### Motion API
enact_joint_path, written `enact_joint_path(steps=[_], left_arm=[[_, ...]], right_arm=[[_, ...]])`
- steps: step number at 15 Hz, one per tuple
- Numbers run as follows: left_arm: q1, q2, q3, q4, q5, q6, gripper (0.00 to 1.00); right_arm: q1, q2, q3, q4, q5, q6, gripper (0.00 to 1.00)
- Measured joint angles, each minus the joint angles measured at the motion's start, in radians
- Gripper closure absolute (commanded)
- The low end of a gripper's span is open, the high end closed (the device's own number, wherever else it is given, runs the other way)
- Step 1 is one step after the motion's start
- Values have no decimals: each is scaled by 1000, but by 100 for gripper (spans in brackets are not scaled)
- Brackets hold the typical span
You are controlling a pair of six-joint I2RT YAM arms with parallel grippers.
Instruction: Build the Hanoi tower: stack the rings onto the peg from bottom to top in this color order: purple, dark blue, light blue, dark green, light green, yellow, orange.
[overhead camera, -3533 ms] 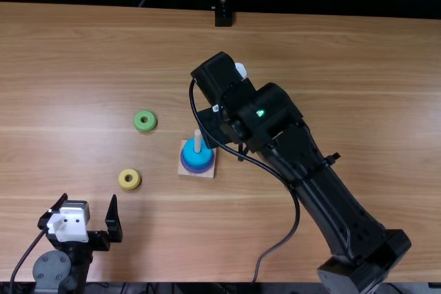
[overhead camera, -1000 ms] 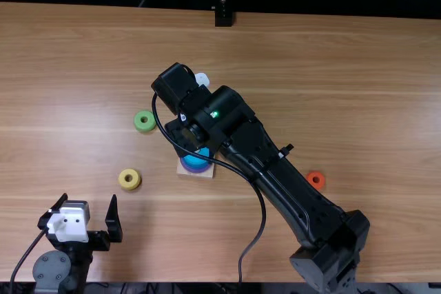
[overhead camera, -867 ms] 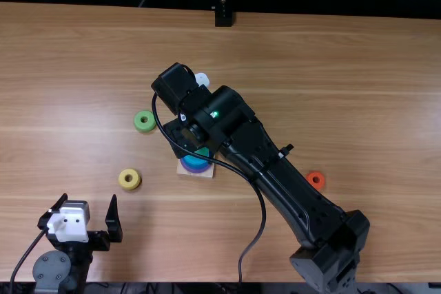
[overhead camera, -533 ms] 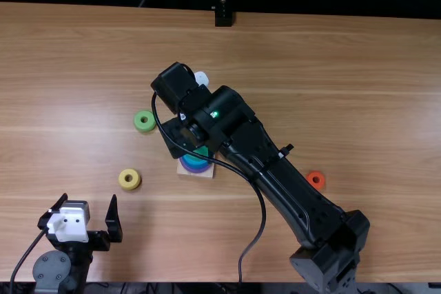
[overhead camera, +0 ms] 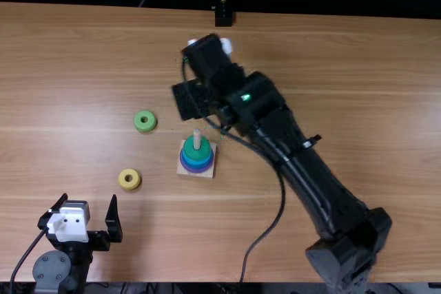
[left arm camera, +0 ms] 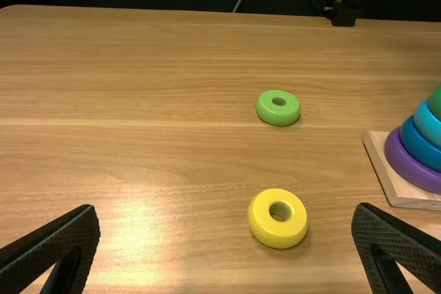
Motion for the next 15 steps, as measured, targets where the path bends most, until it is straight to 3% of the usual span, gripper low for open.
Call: enact_joint_path(steps=[5,12,15], left_arm=[[0,0,0,0,0,0,0],[0,0,0,0,1,0,0],[0,0,0,0,0,0,0]], right_arm=[[-177,-304,-400,245,3,-8,0],[-423,-742,-1017,888,0,-22,0],[-495,-958,-1211,985,0,-20,0]])
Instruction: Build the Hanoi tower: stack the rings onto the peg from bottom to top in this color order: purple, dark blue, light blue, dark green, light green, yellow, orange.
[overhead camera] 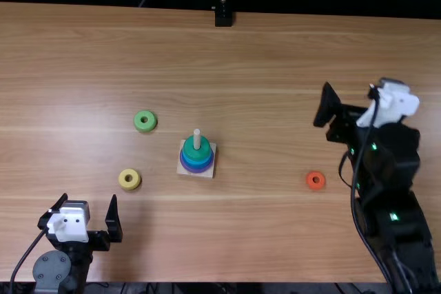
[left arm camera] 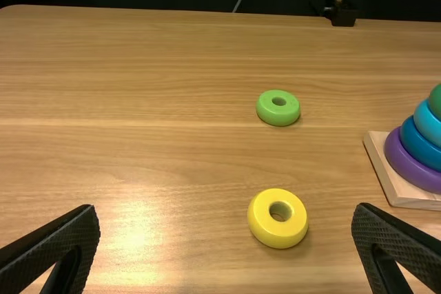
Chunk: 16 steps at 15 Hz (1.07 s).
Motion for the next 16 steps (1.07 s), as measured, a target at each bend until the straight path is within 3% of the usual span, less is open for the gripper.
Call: enact_joint_path(steps=[2,3,6,8,11,16], left_arm=[[0,0,0,0,0,0,0],[0,0,0,0,1,0,0],[0,0,0,0,1,0,0],[0,0,0,0,1,0,0],[0,0,0,0,0,0,0],[0,0,0,0,0,0,0]], right_arm=[[-72,-157,-137,84,0,-4,0],[-97,-235,-206,131,-4,-25,0],[-107,-426,-353,178,-64,-150,0],[-107,-518,-440,178,-88,-196,0],[-108,-700,-617,143,-98,-218,0],[-149,-972,-788,-13,-108,-220,0]])
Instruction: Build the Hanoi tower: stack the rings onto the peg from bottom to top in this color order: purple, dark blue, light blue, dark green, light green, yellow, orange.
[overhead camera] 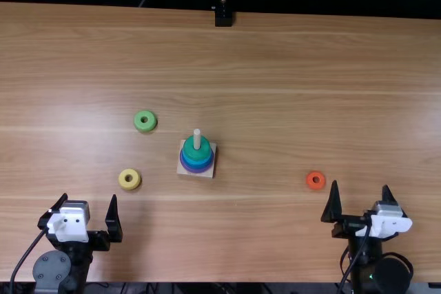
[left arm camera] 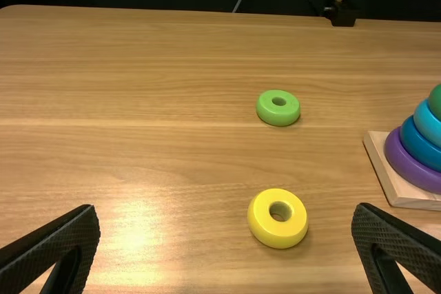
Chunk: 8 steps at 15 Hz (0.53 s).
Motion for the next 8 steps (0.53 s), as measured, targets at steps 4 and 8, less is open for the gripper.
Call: enact_joint_path(steps=[4,8], left_arm=[[0,0,0,0,0,0,0],[0,0,0,0,0,0,0]], right_arm=[[0,-67,-64,-45,0,0,0],[0,-98,-80,-79,-5,0,0]])
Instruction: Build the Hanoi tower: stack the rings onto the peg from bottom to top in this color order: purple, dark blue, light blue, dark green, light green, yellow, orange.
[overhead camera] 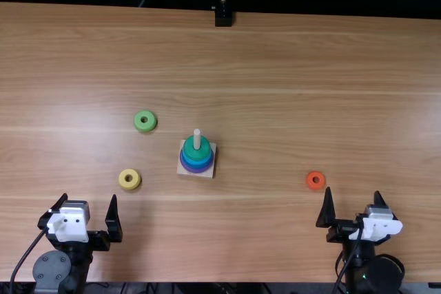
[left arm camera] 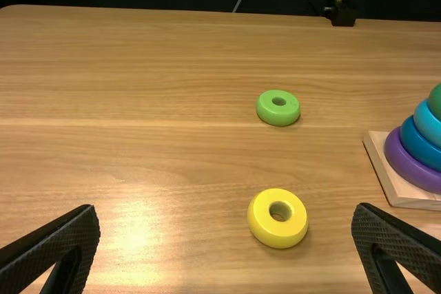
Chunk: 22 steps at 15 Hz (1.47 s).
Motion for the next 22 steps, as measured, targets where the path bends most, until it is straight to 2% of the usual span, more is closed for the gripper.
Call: enact_joint_path(steps=[8,11,22], left_arm=[[0,0,0,1,0,0,0],[0,0,0,0,0,0,0],[0,0,0,0,0,-1,0]], right_arm=[[0,0,5,-18,-4,-6,0],[0,0,37,-108,-6,-13,0],[0,0,37,-111,-6,-14,0]])
